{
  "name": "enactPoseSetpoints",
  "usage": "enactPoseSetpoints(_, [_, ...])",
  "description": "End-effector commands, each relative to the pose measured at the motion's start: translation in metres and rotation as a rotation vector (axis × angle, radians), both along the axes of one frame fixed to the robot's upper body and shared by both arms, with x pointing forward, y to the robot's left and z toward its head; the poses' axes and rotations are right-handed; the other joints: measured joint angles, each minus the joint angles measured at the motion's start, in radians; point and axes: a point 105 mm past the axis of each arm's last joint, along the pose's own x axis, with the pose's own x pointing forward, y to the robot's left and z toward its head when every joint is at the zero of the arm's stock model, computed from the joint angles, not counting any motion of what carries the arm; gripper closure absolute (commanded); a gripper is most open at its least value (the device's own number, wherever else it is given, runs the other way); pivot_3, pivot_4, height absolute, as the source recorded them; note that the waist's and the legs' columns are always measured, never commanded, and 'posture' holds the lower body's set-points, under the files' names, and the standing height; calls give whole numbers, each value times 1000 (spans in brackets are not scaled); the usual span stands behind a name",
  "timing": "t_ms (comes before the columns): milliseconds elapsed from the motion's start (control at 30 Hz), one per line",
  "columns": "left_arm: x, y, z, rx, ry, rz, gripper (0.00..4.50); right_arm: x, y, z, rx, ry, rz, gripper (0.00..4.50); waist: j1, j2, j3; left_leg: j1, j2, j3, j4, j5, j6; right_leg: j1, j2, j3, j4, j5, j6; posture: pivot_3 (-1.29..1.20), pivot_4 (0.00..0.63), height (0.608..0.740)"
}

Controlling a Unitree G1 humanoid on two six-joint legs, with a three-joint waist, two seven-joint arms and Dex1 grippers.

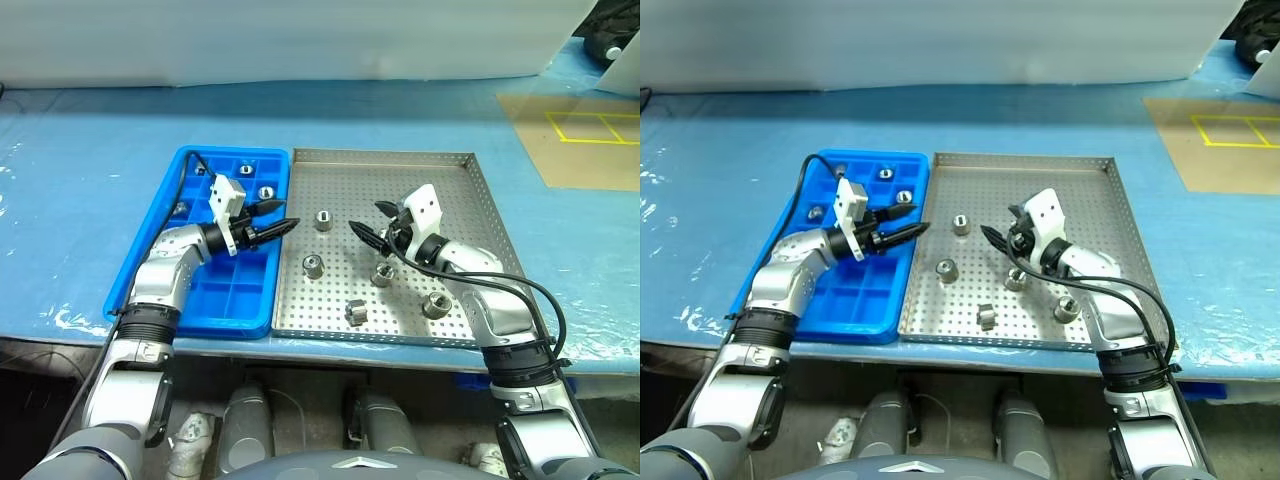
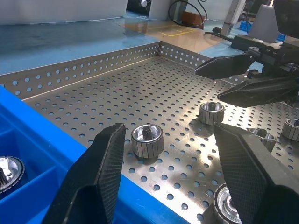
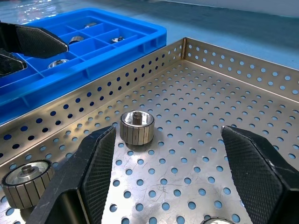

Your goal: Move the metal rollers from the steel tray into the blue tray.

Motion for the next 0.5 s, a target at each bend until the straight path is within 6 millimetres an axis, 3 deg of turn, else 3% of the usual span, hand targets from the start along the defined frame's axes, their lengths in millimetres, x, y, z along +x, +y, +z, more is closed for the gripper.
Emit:
enactPoseSetpoints(33, [-3, 1, 11, -5, -44, -10, 1348, -2, 4, 12, 9, -50, 23, 827, 0, 0, 0, 0, 0, 0, 0, 0, 0, 0, 0, 0, 0, 0, 0, -146, 150, 740])
enactPoseSetpoints(333, [-2, -1, 15, -13, -59, -9, 1348, -2, 1, 19, 2, -68, 27, 827, 0, 0, 0, 0, 0, 0, 0, 0, 0, 0, 0, 0, 0, 0, 0, -154, 150, 740])
enactPoseSetpoints(500, [10, -19, 42, -32, -106, -44, 1348, -1, -1, 42, 5, -118, 55, 827, 2, 0, 0, 0, 0, 0, 0, 0, 0, 0, 0, 0, 1, 0, 0, -160, 150, 740])
